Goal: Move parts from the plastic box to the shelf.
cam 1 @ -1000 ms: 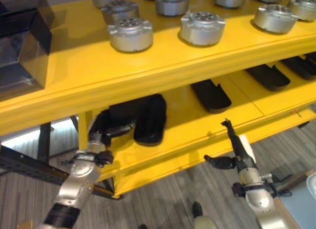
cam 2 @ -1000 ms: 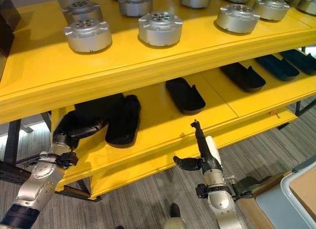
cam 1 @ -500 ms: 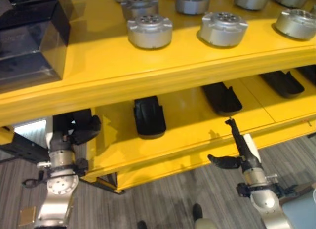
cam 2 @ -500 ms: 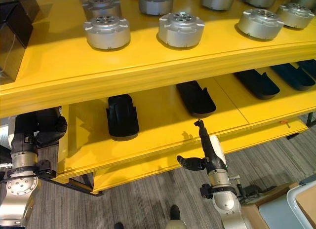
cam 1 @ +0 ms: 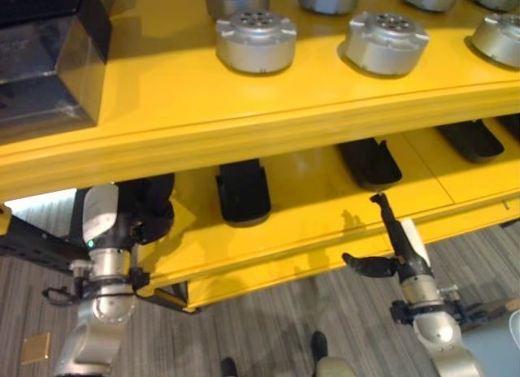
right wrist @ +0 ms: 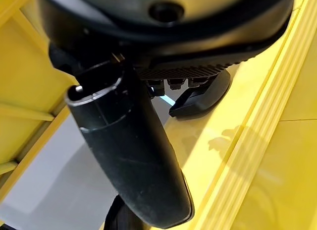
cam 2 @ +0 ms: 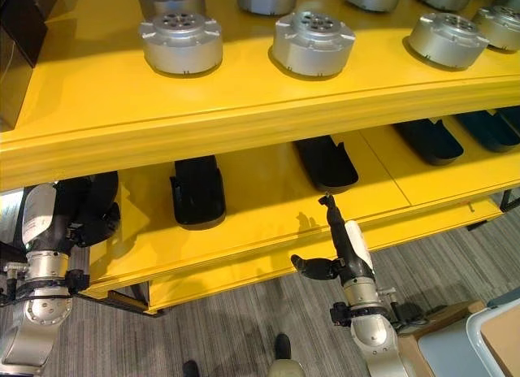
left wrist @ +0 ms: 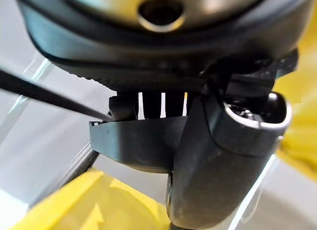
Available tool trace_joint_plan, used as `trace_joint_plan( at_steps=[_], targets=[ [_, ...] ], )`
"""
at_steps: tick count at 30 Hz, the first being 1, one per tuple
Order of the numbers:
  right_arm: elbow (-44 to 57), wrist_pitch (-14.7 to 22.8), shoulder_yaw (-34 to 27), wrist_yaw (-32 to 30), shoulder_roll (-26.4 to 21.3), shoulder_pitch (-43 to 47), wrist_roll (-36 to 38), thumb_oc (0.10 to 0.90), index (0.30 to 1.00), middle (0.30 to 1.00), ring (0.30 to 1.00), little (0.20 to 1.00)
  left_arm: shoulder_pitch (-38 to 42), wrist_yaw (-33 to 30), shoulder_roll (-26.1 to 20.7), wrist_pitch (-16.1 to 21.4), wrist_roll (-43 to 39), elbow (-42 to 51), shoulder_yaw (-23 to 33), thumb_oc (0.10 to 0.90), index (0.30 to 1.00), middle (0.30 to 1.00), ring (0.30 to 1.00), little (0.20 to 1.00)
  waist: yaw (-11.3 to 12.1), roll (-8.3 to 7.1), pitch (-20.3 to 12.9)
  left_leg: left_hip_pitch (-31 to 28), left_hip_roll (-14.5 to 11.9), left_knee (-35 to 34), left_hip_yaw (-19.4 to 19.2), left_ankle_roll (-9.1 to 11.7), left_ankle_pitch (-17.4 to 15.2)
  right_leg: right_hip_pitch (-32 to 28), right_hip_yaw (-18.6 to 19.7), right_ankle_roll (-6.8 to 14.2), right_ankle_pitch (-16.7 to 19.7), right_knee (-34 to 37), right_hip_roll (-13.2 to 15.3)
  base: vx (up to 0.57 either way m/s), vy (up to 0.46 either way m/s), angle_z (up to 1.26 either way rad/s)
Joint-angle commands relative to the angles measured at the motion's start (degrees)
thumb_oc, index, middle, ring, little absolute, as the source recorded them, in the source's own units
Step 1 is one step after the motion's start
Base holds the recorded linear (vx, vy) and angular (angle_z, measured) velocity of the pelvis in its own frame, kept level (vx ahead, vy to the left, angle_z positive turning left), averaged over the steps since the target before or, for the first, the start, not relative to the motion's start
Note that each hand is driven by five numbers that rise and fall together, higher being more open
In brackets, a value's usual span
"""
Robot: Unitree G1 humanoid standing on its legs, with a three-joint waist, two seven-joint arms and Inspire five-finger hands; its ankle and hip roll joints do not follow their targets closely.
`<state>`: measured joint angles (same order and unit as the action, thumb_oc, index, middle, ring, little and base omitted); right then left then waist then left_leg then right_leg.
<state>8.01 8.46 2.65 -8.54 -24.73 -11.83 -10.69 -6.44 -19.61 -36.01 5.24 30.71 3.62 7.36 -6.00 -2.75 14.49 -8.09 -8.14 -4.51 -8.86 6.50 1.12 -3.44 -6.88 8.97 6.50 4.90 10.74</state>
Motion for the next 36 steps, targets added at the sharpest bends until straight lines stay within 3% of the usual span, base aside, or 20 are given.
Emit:
trace_joint_plan(
  at_steps=[1, 9, 12, 21, 27, 36],
  targets=[
    [4.01, 6.02, -0.79, -4.01, -2.59, 5.00, -0.35, 0.900, 1.000, 1.000, 1.000, 1.000, 5.19, -5.96, -6.66, -0.22, 9.31, 1.56, 1.84, 0.400, 0.300, 0.300, 0.300, 0.300, -0.30, -1.58, -2.54, 0.54, -5.80, 6.10, 1.28, 2.39, -3.30, 0.12, 0.47, 3.47, -5.52, -8.47, 6.20, 0.00, 0.000, 0.00],
    [4.49, 6.23, 0.61, -4.39, -3.43, 6.54, -0.57, 0.900, 1.000, 1.000, 1.000, 1.000, 10.19, -5.43, -7.47, -5.78, 18.02, -12.28, -6.30, 0.400, 0.300, 0.300, 0.300, 0.300, -0.67, -2.12, 0.34, 4.20, -6.41, 13.25, 2.41, 2.74, -5.11, 3.47, 1.16, 2.98, -8.61, -15.60, 5.93, -0.06, -0.014, 0.02],
    [6.16, 6.95, 0.41, -4.56, -4.56, 6.80, -0.10, 0.900, 1.000, 1.000, 1.000, 1.000, 13.69, -5.04, -7.42, -7.68, 18.92, -17.31, -8.98, 0.400, 0.300, 0.300, 0.300, 0.300, -0.87, -2.83, 3.74, 10.76, -6.90, 21.46, 4.29, 3.47, -6.68, 7.99, 2.06, 1.97, -10.72, -22.32, 6.01, -0.18, -0.034, 0.11],
    [9.51, 7.69, 0.27, -4.63, -5.26, 6.86, 1.23, 0.900, 1.000, 1.000, 1.000, 1.000, 20.15, -6.88, -7.21, -12.74, 16.93, -25.15, -10.06, 0.400, 0.300, 0.300, 0.300, 0.300, -1.21, -3.04, 5.98, 21.78, -8.00, 33.06, 7.67, 3.70, -10.01, 18.78, 3.48, 0.35, -15.64, -35.89, 6.47, -0.12, -0.016, 0.11],
    [11.64, 9.18, 1.06, -5.09, -7.19, 7.80, 2.14, 0.900, 1.000, 1.000, 1.000, 1.000, 24.50, -9.55, -17.03, -13.18, 17.60, -28.32, -10.05, 0.400, 0.300, 0.300, 0.300, 0.300, -1.02, -3.89, 8.32, 29.66, -8.43, 39.64, 9.80, 3.47, -11.37, 26.16, 4.21, -0.44, -18.53, -43.34, 6.91, -0.09, -0.023, 0.04],
    [11.76, 10.30, 0.87, -5.68, -8.74, 7.14, 1.03, 0.900, 1.000, 1.000, 1.000, 1.000, 28.04, -9.77, -25.85, -12.56, 21.21, -31.33, -13.01, 0.400, 0.300, 0.300, 0.300, 0.300, -1.58, -3.65, 8.90, 32.81, -8.28, 41.13, 10.32, 3.38, -11.69, 29.65, 4.50, -0.43, -18.78, -45.04, 6.86, 0.00, 0.005, 0.02]
  ],
)
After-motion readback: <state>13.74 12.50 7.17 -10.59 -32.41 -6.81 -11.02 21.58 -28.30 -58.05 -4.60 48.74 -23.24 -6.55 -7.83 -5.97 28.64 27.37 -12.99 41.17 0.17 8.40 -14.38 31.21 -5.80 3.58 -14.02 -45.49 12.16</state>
